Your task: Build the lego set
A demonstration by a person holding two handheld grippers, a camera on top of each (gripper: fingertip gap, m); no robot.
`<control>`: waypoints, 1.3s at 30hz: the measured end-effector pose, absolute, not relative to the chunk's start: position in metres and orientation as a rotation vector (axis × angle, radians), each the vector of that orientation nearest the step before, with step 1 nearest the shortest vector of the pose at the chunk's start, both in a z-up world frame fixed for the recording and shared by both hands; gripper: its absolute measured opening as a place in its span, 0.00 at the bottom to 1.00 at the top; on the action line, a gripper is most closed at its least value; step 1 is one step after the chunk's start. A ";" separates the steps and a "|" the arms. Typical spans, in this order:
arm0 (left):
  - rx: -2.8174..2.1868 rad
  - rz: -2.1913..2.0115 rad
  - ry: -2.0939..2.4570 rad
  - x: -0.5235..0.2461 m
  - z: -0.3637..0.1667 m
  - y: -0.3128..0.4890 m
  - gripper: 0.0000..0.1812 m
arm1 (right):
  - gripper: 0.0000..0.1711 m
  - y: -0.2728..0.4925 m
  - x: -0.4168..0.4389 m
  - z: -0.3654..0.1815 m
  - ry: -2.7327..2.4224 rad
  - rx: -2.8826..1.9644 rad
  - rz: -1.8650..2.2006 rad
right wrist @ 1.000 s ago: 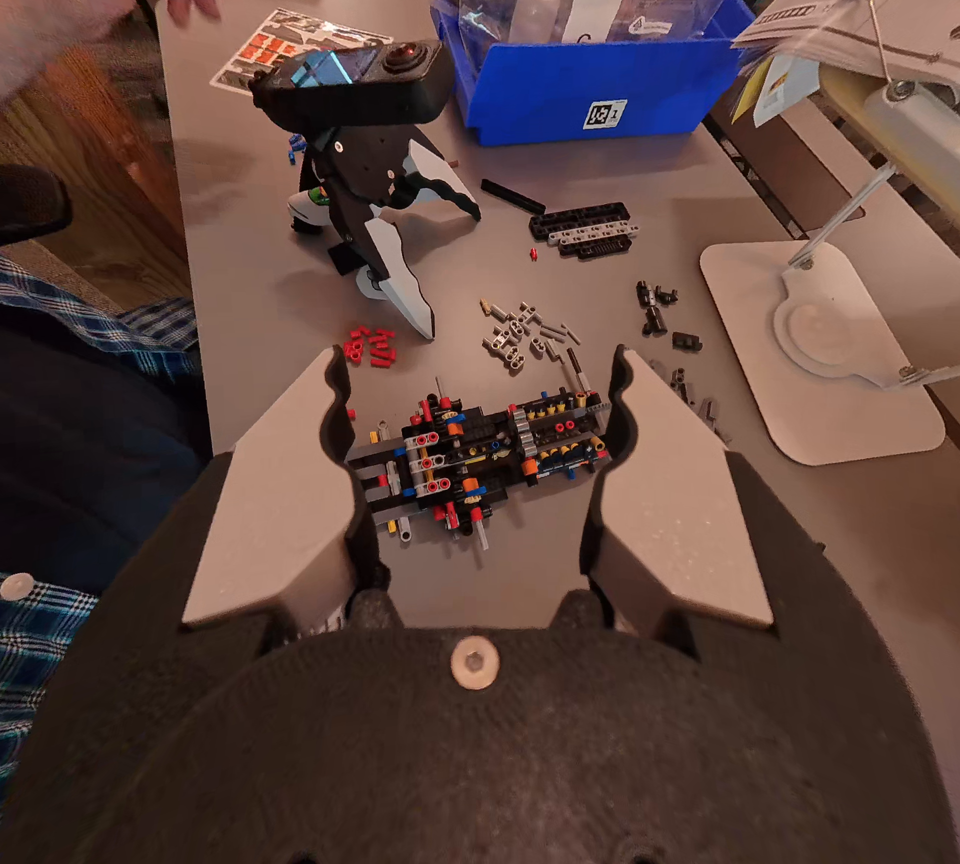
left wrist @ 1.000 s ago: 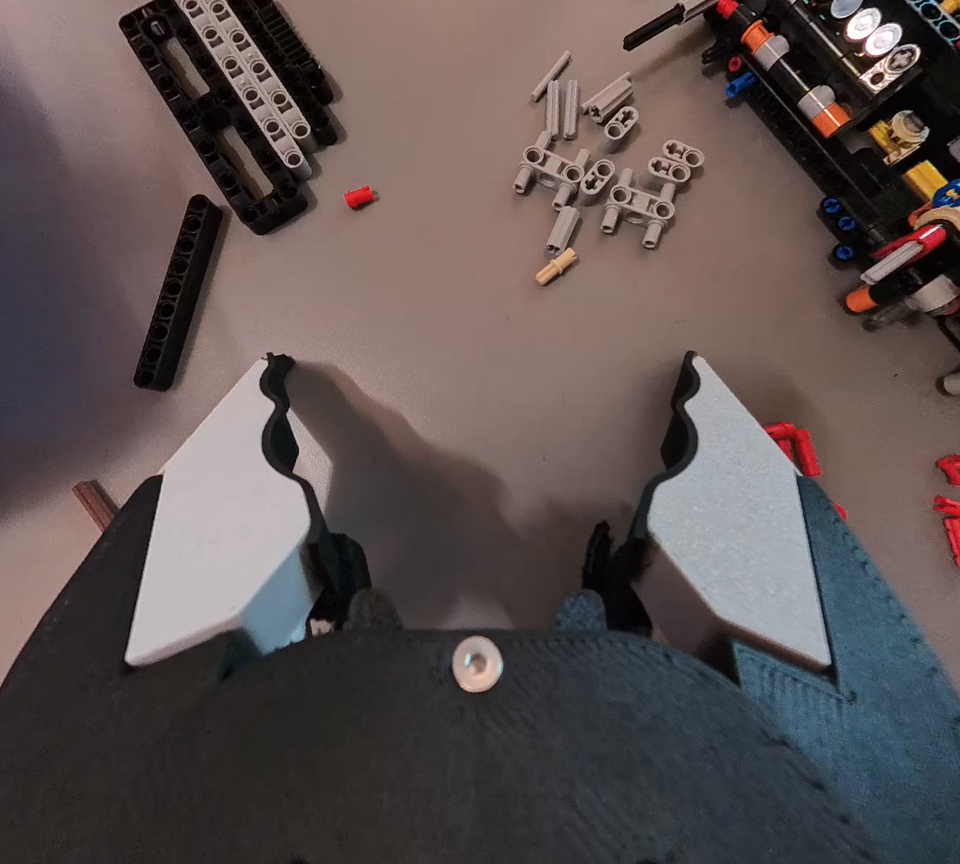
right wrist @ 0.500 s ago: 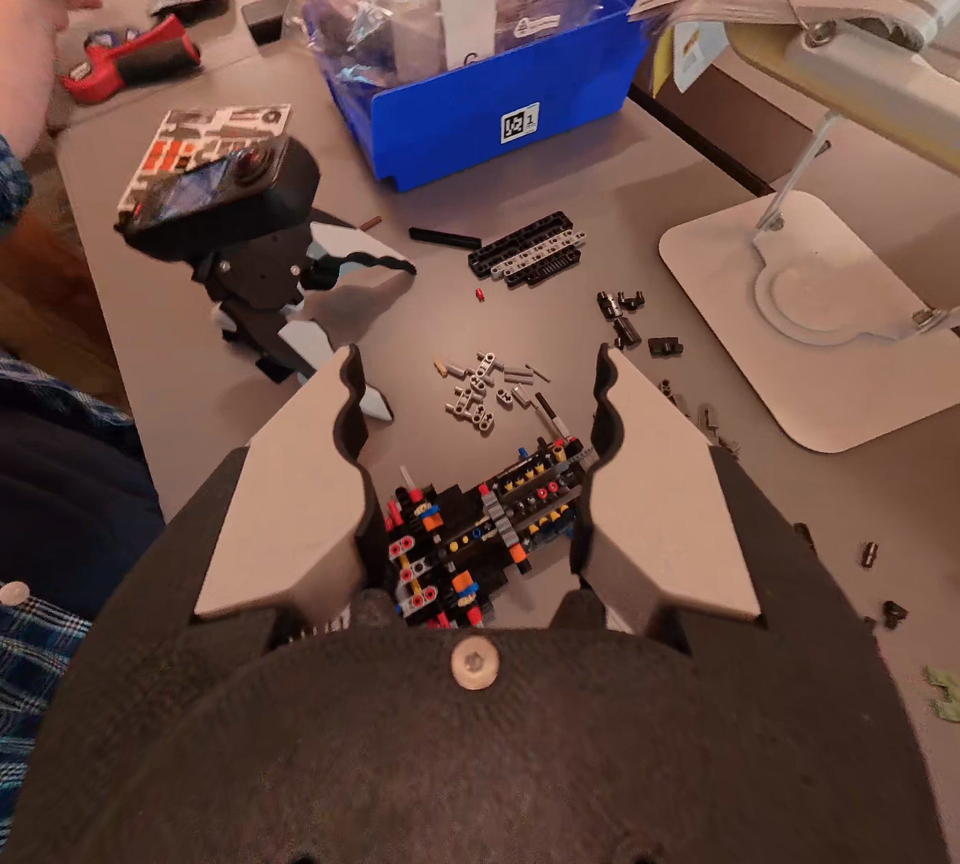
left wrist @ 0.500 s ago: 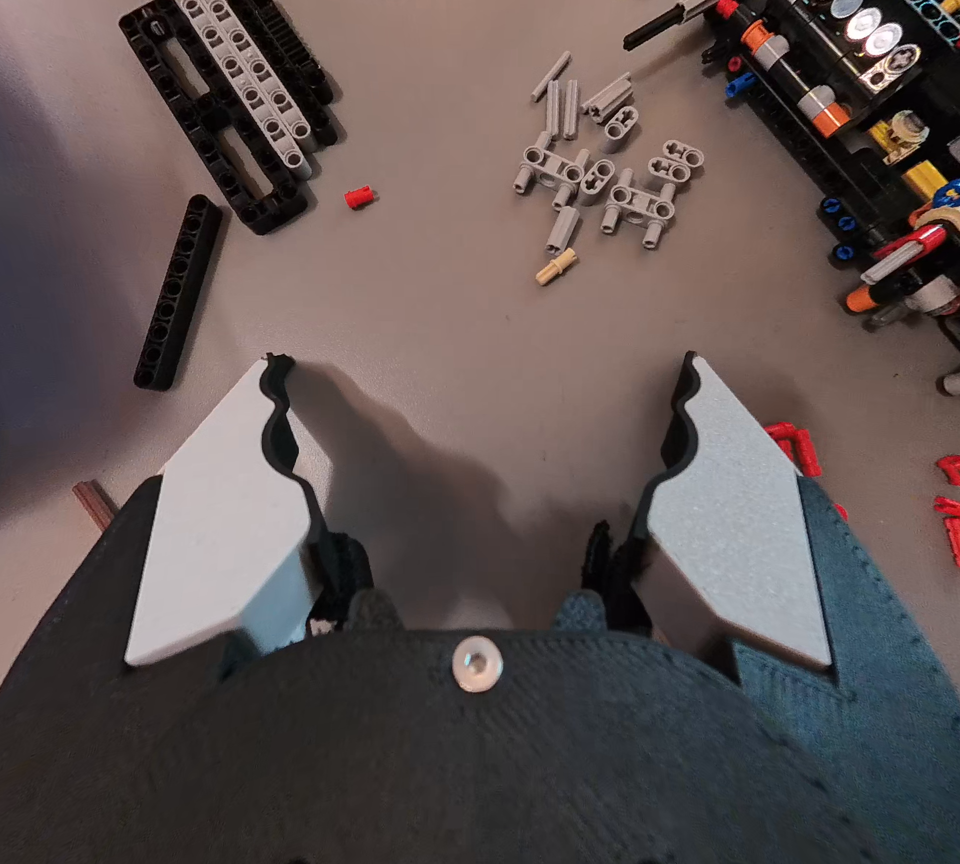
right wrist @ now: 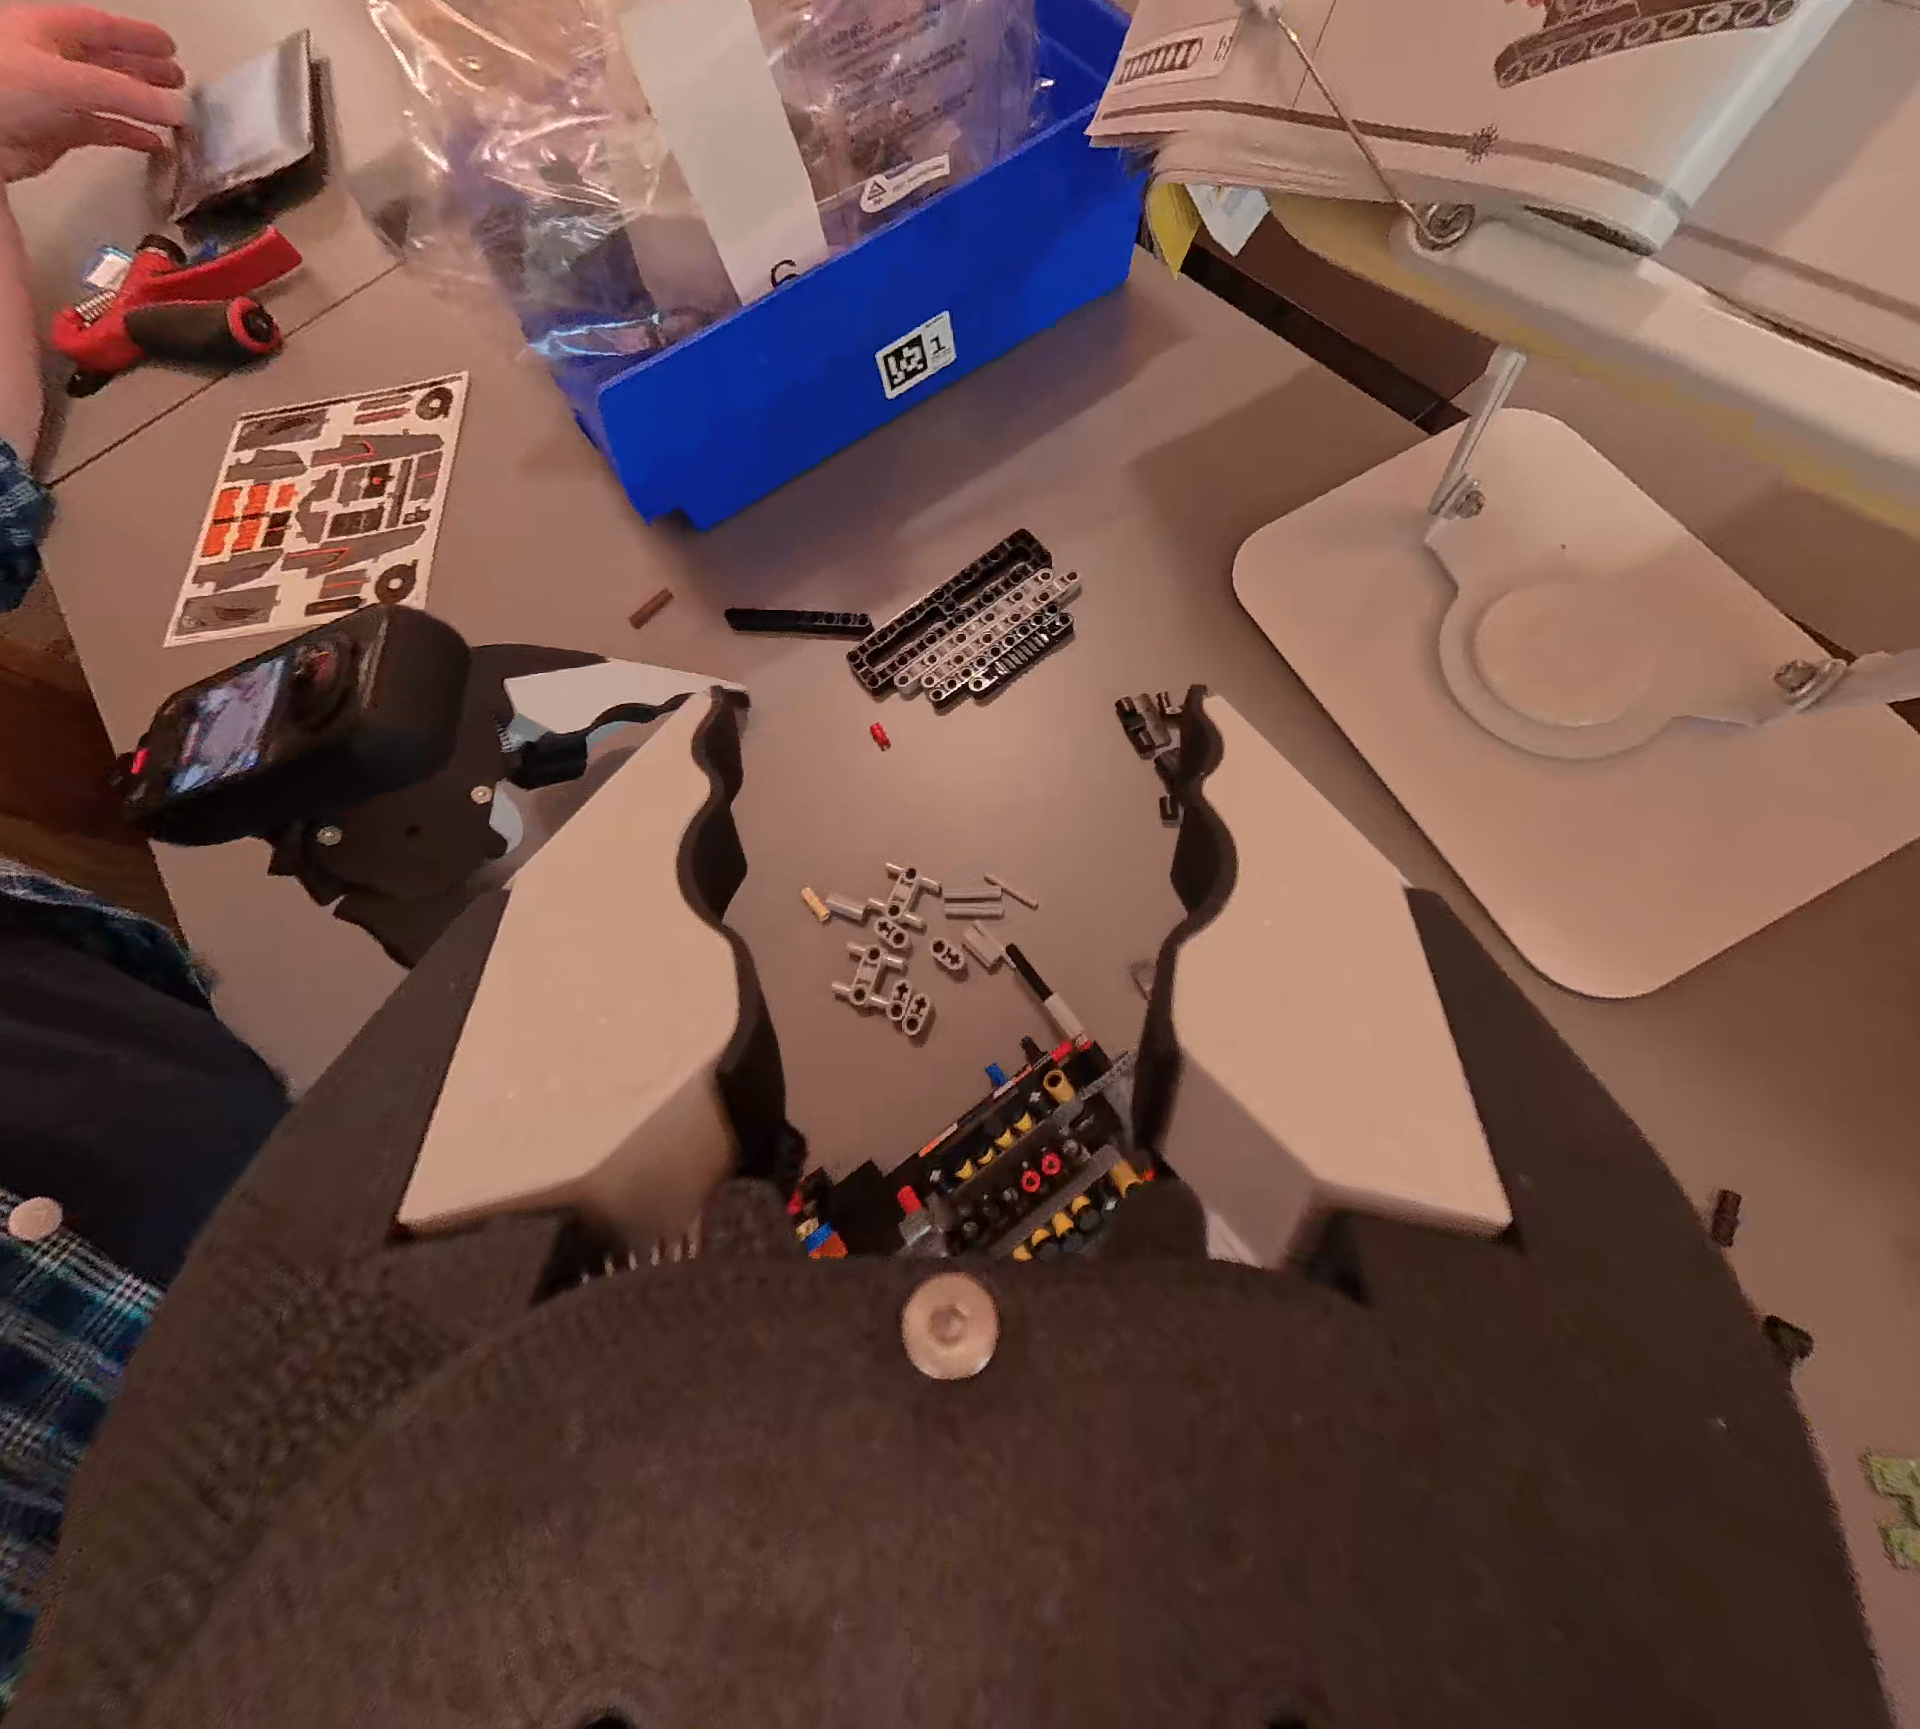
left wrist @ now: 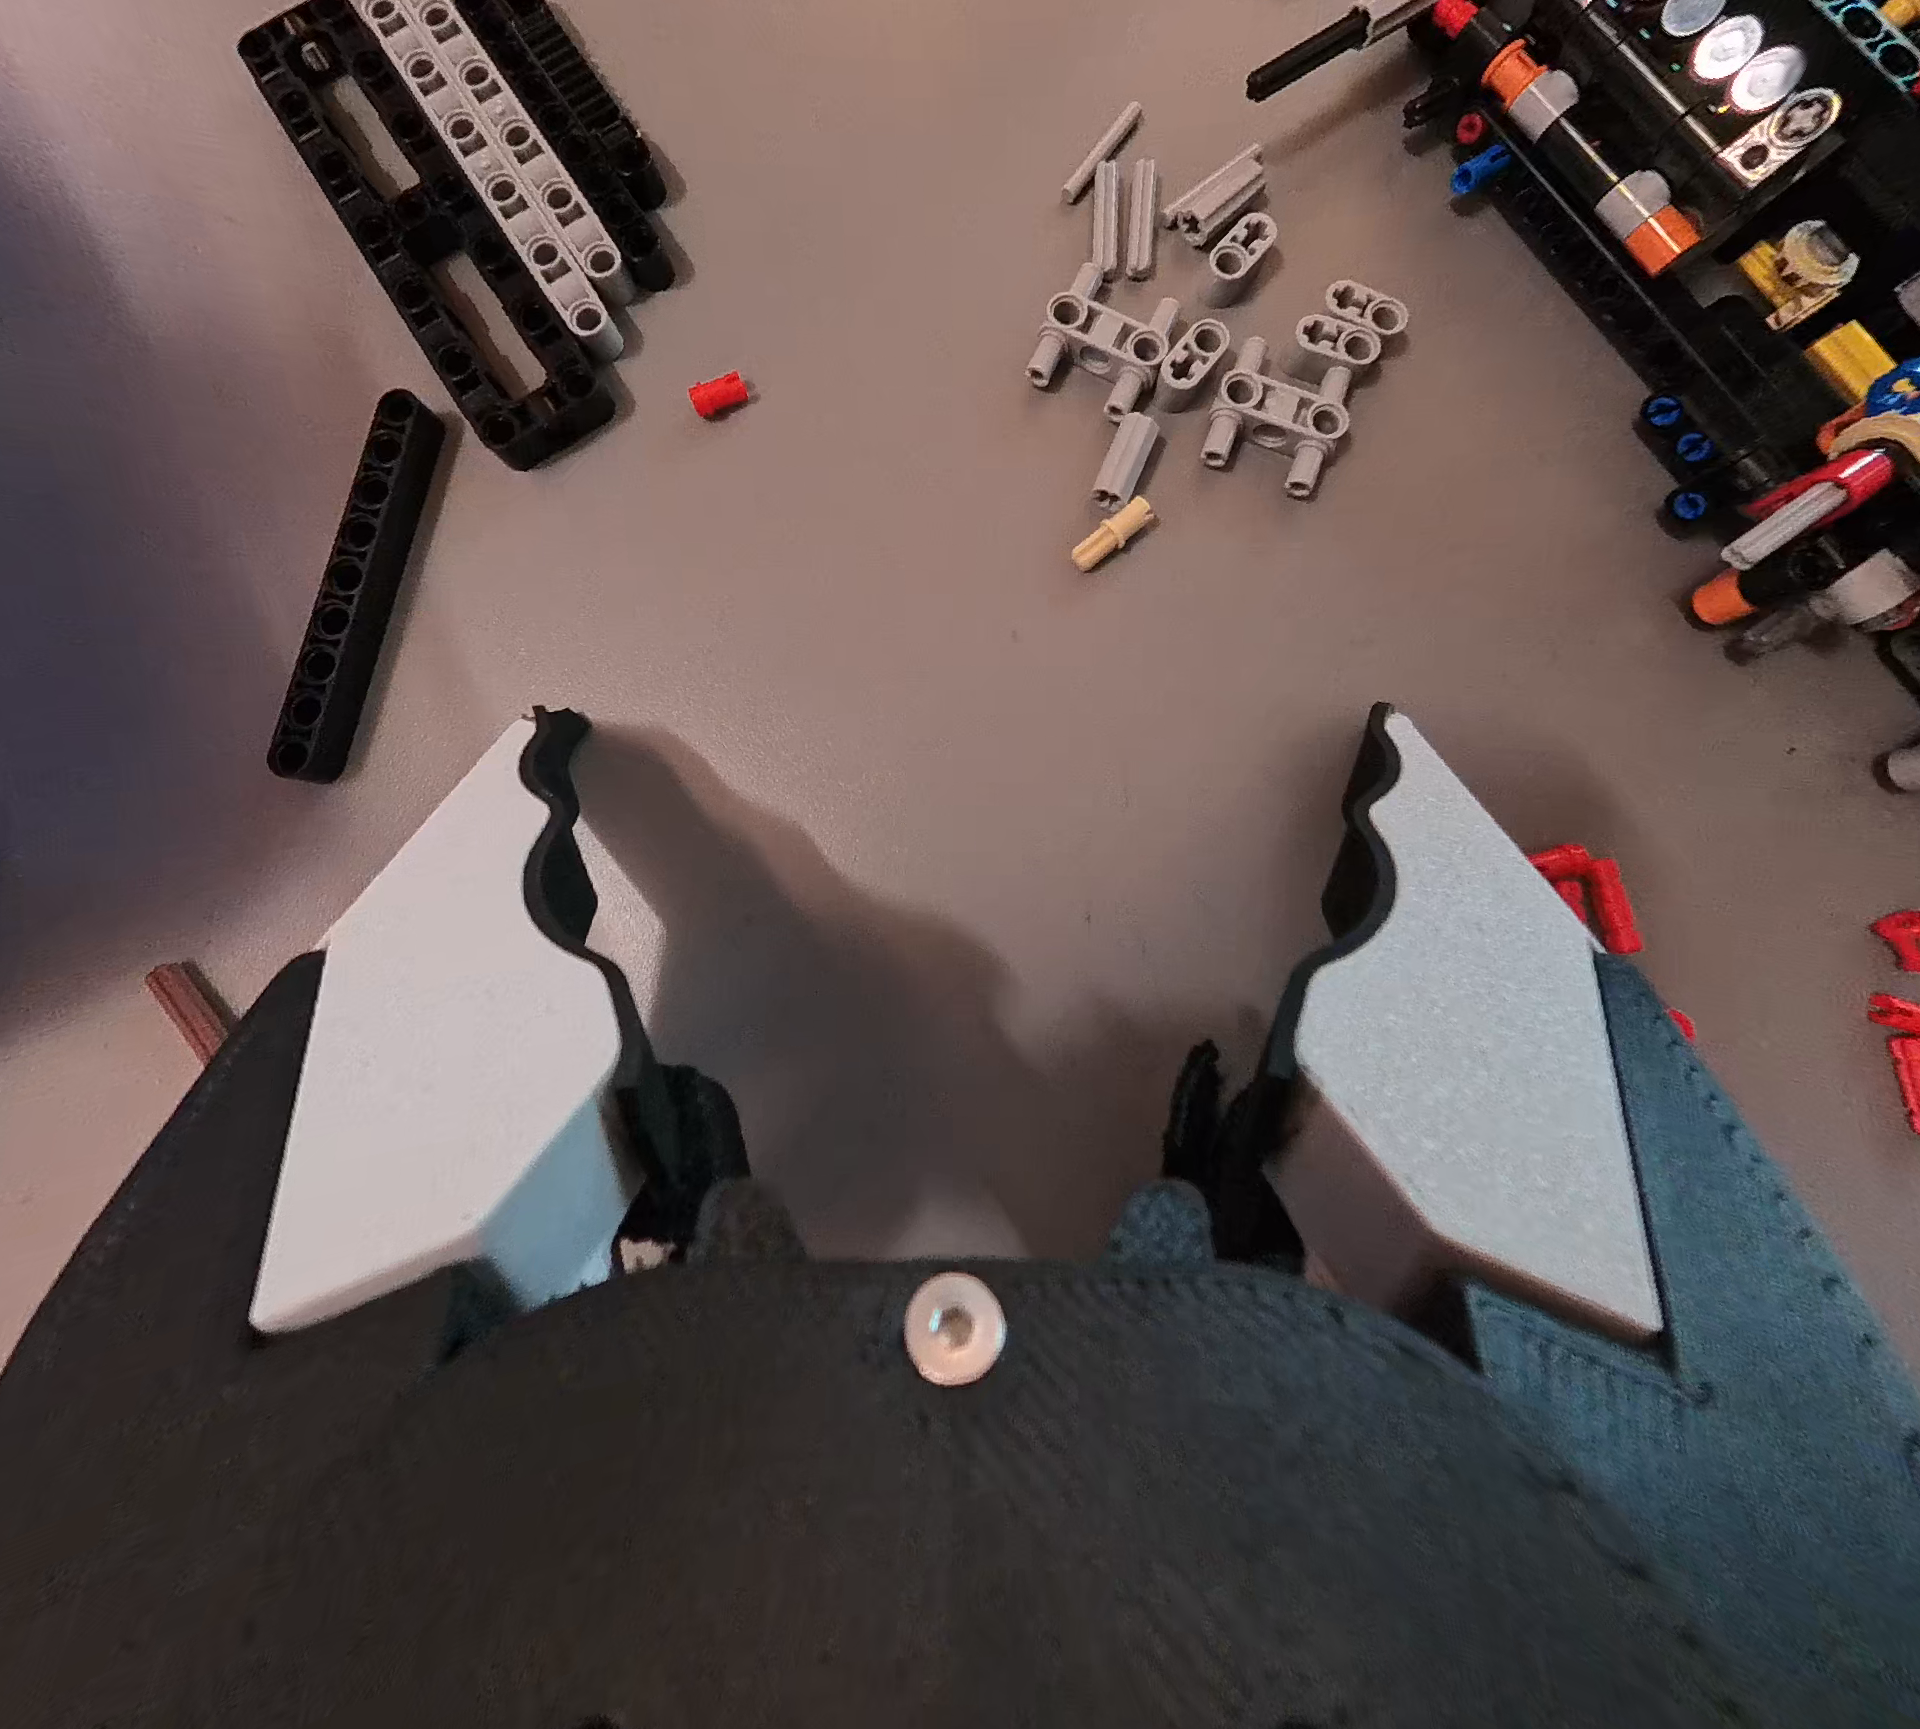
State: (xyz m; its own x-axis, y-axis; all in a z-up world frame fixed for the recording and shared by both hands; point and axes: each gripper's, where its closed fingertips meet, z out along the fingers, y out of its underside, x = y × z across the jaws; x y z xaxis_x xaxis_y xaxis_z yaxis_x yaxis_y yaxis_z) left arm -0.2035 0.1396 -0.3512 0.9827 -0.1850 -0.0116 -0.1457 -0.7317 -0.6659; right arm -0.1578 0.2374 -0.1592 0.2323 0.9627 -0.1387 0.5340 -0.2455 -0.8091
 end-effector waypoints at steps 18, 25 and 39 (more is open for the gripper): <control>-2.403 -0.072 0.230 -0.203 -0.351 0.139 0.78 | 0.51 0.259 -0.134 -0.185 -1.307 -1.929 0.854; -2.403 -0.071 0.230 -0.203 -0.351 0.139 0.78 | 0.50 0.263 -0.133 -0.191 -1.301 -1.948 0.872; -2.403 -0.071 0.230 -0.203 -0.351 0.139 0.78 | 0.50 0.264 -0.133 -0.201 -1.274 -1.966 0.934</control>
